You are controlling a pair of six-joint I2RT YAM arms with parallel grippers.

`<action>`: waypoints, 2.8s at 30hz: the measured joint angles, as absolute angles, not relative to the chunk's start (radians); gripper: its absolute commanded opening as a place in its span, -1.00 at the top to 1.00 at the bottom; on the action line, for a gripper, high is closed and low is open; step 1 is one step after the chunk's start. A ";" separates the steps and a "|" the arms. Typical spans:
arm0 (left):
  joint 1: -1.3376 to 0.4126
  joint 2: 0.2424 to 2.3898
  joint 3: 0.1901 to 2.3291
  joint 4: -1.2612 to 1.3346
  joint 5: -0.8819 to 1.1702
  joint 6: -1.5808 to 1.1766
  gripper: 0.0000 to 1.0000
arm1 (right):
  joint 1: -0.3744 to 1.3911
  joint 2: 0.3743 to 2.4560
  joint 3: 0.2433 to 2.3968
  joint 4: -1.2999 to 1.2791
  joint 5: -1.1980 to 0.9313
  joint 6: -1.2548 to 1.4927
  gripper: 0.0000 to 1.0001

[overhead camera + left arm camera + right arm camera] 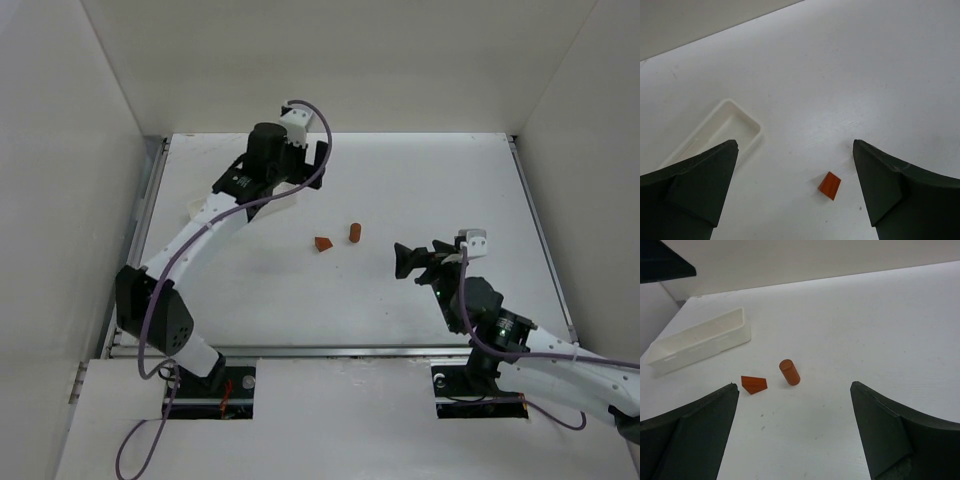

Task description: Build the wood block tower

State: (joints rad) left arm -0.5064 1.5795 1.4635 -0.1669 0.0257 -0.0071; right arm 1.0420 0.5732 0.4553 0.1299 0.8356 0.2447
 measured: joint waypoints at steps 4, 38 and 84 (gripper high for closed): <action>-0.497 1.488 1.349 -0.187 0.073 0.069 -1.00 | 1.042 0.590 0.455 0.129 0.836 0.251 -0.99; -0.607 1.718 0.977 0.025 0.052 0.211 -0.55 | 1.042 0.556 0.455 0.064 0.861 0.269 -0.99; -0.597 1.792 1.129 -0.105 0.104 0.285 -0.52 | 1.042 0.550 0.457 0.020 0.883 0.270 -0.99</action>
